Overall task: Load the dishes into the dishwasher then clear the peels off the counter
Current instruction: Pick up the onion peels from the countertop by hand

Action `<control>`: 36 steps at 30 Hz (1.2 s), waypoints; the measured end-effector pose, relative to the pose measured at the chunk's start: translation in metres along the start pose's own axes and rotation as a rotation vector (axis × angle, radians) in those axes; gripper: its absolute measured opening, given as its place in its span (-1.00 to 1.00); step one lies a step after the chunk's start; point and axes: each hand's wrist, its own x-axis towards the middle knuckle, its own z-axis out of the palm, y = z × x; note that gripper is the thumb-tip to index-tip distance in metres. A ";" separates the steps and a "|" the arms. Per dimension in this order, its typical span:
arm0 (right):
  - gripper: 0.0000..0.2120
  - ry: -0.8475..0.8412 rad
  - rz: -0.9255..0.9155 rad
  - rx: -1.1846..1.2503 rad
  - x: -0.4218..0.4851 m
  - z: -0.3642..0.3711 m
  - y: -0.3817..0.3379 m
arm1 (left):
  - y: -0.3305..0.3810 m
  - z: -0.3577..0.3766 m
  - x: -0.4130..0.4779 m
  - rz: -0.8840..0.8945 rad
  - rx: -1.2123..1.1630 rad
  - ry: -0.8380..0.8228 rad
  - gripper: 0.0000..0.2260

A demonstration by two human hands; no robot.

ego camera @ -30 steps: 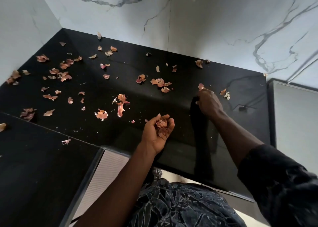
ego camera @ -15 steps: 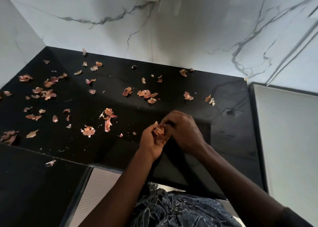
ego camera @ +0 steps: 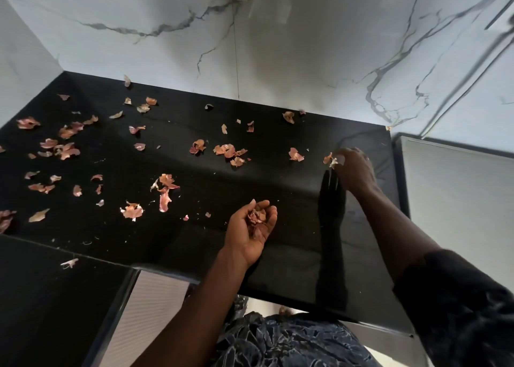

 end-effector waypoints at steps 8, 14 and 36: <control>-0.84 -0.045 -0.197 -0.128 -0.034 0.023 0.010 | 0.001 -0.002 -0.002 0.030 -0.020 0.021 -0.73; -0.82 -0.112 -0.250 0.084 -0.078 0.023 -0.025 | 0.006 -0.002 0.001 0.036 -0.055 0.053 -0.73; -0.63 -0.089 -0.021 -0.052 0.029 0.002 -0.024 | 0.004 -0.005 -0.008 0.026 -0.102 0.036 -0.73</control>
